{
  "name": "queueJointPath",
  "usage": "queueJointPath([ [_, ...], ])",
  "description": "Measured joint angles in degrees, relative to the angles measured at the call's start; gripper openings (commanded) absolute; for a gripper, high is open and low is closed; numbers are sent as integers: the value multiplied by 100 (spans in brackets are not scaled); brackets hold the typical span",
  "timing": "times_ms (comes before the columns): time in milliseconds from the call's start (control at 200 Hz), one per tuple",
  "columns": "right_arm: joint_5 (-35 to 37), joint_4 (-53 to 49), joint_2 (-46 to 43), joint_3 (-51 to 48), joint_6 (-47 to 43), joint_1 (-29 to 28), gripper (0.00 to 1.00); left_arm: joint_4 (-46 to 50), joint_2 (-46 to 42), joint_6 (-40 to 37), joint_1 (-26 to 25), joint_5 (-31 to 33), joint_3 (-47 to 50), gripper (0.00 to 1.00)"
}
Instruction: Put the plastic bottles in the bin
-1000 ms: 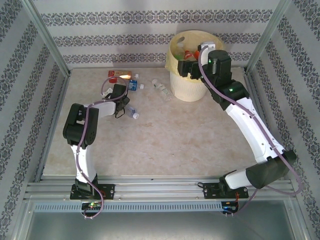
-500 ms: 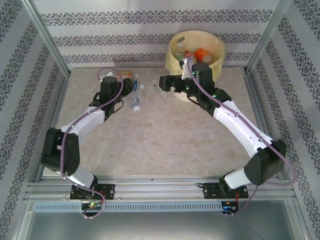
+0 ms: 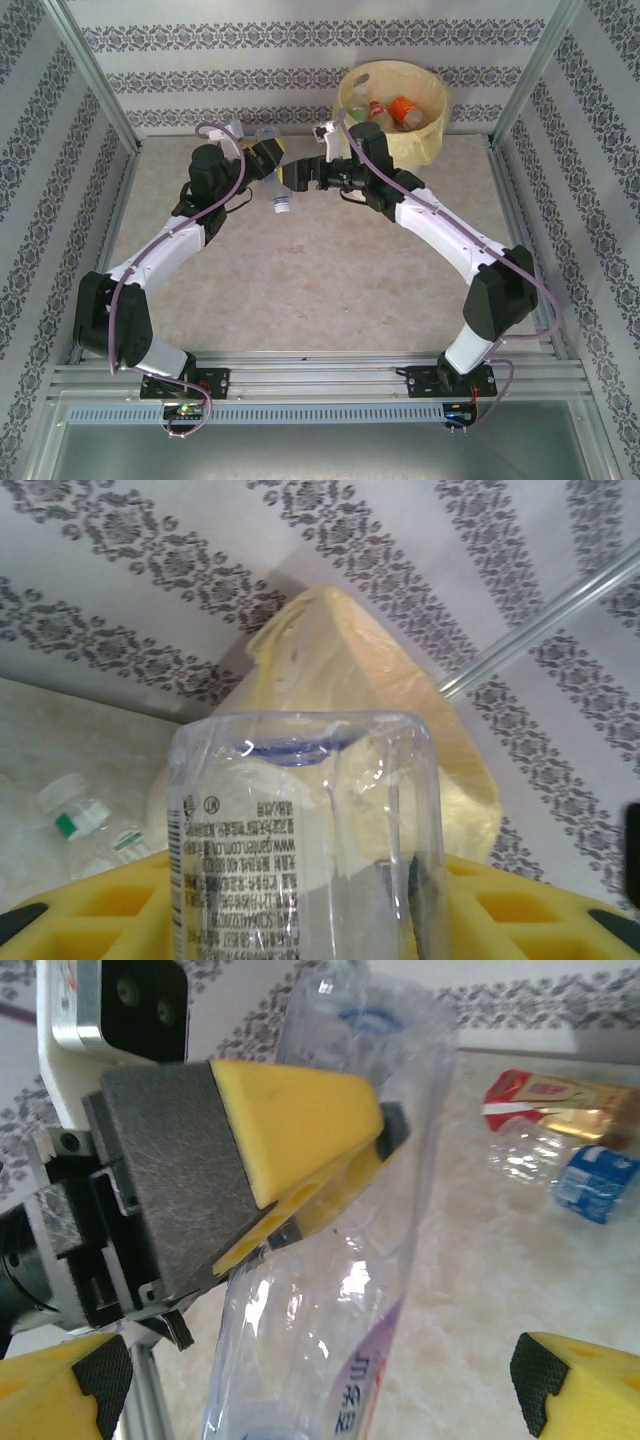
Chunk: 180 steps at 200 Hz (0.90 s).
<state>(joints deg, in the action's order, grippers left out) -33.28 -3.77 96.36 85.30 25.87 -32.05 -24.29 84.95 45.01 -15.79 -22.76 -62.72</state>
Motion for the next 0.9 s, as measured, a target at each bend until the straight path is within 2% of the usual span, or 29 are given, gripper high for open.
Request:
queueJointPath([
  [265,-597,173,463,26,74,-85,97,-509,76,273,0,-380,-7,51],
  [340,-763,413,511,26,197,-85,89,-560,105,328,0,-439,-7,52],
  [460,-942,789,518,26,376,-85,69,-675,153,387,0,-555,-7,52],
  [625,-920,874,531,26,522,-72,54,-885,195,498,4,-612,-9,52],
  [714,-896,863,531,26,551,-57,50,-964,229,518,7,-636,-11,53],
  [759,-905,850,531,28,546,-42,48,-984,245,531,11,-662,-13,61],
  [869,-898,664,540,136,413,-39,47,-938,254,632,2,-723,-74,98],
  [899,-872,579,540,190,356,-31,46,-907,254,654,0,-726,-116,100],
])
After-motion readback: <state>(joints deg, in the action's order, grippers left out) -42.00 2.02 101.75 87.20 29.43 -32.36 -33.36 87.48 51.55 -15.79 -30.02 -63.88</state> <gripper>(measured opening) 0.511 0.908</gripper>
